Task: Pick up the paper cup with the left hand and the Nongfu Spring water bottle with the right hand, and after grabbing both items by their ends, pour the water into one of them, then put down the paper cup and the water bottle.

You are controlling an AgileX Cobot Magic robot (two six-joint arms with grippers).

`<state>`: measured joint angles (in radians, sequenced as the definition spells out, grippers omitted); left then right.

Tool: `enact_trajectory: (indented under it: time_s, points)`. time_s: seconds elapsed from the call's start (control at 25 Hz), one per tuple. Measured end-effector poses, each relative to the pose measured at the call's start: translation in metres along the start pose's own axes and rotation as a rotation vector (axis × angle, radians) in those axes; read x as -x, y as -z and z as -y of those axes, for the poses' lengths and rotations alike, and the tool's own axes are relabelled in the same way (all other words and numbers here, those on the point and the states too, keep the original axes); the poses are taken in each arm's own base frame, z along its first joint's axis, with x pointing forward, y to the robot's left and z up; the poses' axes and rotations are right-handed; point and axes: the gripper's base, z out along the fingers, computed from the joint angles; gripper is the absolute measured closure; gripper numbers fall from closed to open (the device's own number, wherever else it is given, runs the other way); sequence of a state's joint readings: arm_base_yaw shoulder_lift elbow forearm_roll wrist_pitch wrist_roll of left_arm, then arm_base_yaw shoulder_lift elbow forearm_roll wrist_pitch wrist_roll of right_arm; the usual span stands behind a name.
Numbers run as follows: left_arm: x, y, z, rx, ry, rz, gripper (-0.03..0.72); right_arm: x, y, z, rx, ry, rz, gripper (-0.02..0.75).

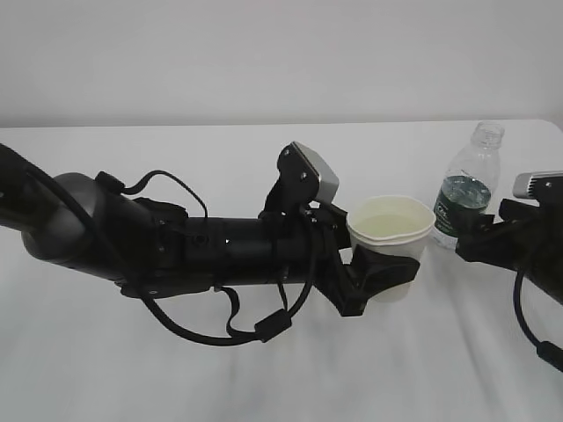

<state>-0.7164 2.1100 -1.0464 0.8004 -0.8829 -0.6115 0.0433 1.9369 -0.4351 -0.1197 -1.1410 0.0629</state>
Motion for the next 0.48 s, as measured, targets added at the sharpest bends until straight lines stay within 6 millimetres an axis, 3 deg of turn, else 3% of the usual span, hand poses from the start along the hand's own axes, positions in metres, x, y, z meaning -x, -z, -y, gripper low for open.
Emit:
enact_trajectory:
  time_s: [0.12,0.48]
  points:
    - [0.001,0.000,-0.001,0.009,0.009,0.006,0.207,0.008,0.011,-0.001,0.000,0.002,0.021,0.143]
    - [0.004,0.000,-0.001,0.009,0.024,0.039,0.207,0.006,0.044,-0.005,0.006,0.002,-0.003,0.143]
